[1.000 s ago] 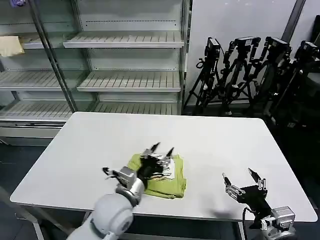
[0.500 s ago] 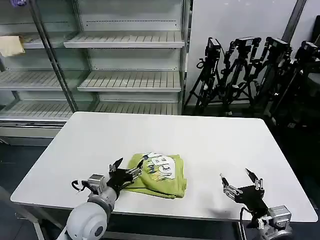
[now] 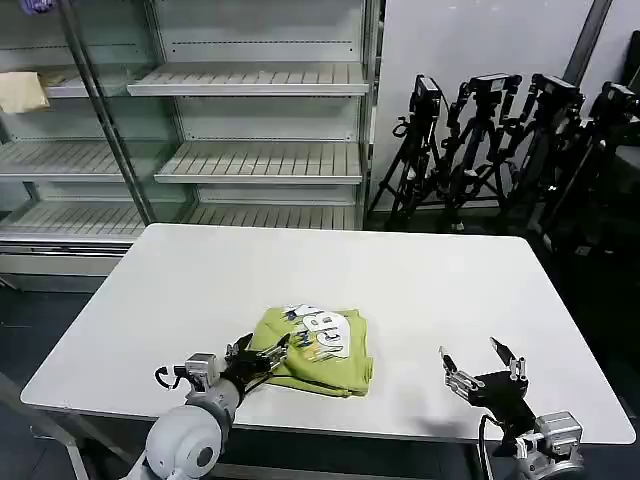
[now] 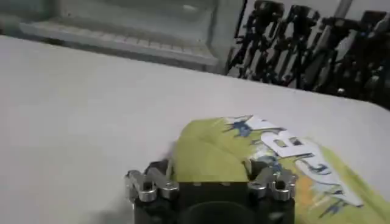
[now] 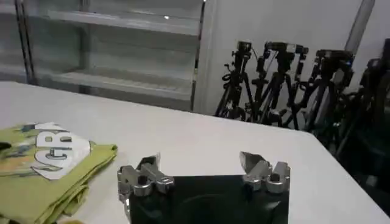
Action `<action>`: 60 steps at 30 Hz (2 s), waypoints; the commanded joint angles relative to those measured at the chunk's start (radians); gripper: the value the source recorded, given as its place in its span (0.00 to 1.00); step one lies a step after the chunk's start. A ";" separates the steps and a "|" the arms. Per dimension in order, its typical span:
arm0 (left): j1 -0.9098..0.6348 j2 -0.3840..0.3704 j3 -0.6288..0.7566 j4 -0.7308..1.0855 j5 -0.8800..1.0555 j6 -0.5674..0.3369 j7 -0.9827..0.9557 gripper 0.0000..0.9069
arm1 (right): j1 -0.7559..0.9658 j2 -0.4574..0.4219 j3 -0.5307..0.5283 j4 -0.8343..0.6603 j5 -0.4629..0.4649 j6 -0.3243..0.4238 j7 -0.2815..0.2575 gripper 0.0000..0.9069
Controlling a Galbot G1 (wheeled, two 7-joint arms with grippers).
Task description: Fold and organize the clothes.
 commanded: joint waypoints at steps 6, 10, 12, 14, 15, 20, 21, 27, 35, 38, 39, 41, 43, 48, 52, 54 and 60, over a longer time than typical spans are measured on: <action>-0.012 -0.008 0.028 0.060 0.006 0.004 -0.009 0.01 | 0.006 0.002 -0.007 -0.014 0.000 0.002 0.000 1.00; -0.013 -0.012 0.032 0.053 0.022 0.004 -0.003 0.01 | 0.006 0.002 -0.009 -0.017 0.000 0.003 0.000 1.00; -0.012 -0.007 0.025 0.055 0.077 0.003 0.018 0.01 | 0.006 0.003 -0.009 -0.017 0.000 0.004 -0.001 1.00; -0.007 0.011 -0.001 0.048 0.183 0.003 0.056 0.02 | 0.007 0.003 -0.009 -0.018 0.000 0.005 -0.001 1.00; -0.006 0.016 -0.014 0.044 0.204 0.003 0.063 0.01 | 0.007 0.003 -0.009 -0.018 0.000 0.005 -0.001 1.00; 0.014 0.133 -0.257 0.035 0.295 -0.002 0.175 0.01 | 0.006 -0.003 -0.008 -0.012 0.001 0.007 -0.002 1.00; 0.023 0.174 -0.313 0.039 0.295 -0.003 0.206 0.01 | 0.006 -0.004 -0.008 -0.011 0.002 0.007 -0.002 1.00; 0.079 0.396 -0.618 0.102 0.336 -0.033 0.344 0.01 | 0.009 -0.002 -0.018 -0.017 0.001 0.011 -0.004 1.00; 0.118 0.400 -0.661 -0.041 0.660 -0.131 0.405 0.01 | 0.000 0.002 -0.012 -0.015 0.000 0.014 -0.004 1.00; 0.188 0.315 -0.505 -0.229 0.743 -0.148 0.369 0.02 | -0.007 0.004 0.007 -0.009 0.001 0.018 -0.006 1.00; 0.198 0.299 -0.449 -0.265 0.750 -0.160 0.354 0.01 | -0.007 0.004 0.013 -0.008 0.002 0.018 -0.006 1.00; 0.273 0.234 -0.186 -0.371 0.865 -0.185 0.286 0.02 | -0.005 0.004 0.025 -0.007 0.005 0.016 -0.004 1.00; 0.301 0.185 0.046 -0.374 1.112 -0.235 0.245 0.02 | -0.016 0.003 0.034 -0.001 0.005 0.016 -0.006 1.00; 0.249 0.052 0.390 -0.170 1.321 -0.310 0.234 0.02 | -0.030 0.010 0.056 0.006 0.005 0.022 -0.012 1.00; 0.170 -0.040 0.484 -0.048 1.312 -0.305 0.239 0.02 | -0.035 -0.002 0.091 0.011 0.019 0.023 -0.010 1.00; 0.096 -0.100 0.508 -0.002 1.307 -0.286 0.241 0.02 | -0.031 -0.008 0.105 0.012 0.028 0.021 -0.008 1.00; -0.098 -0.186 0.526 0.056 0.931 -0.164 0.189 1.00 | 0.023 -0.039 0.146 0.009 0.086 0.020 -0.017 1.00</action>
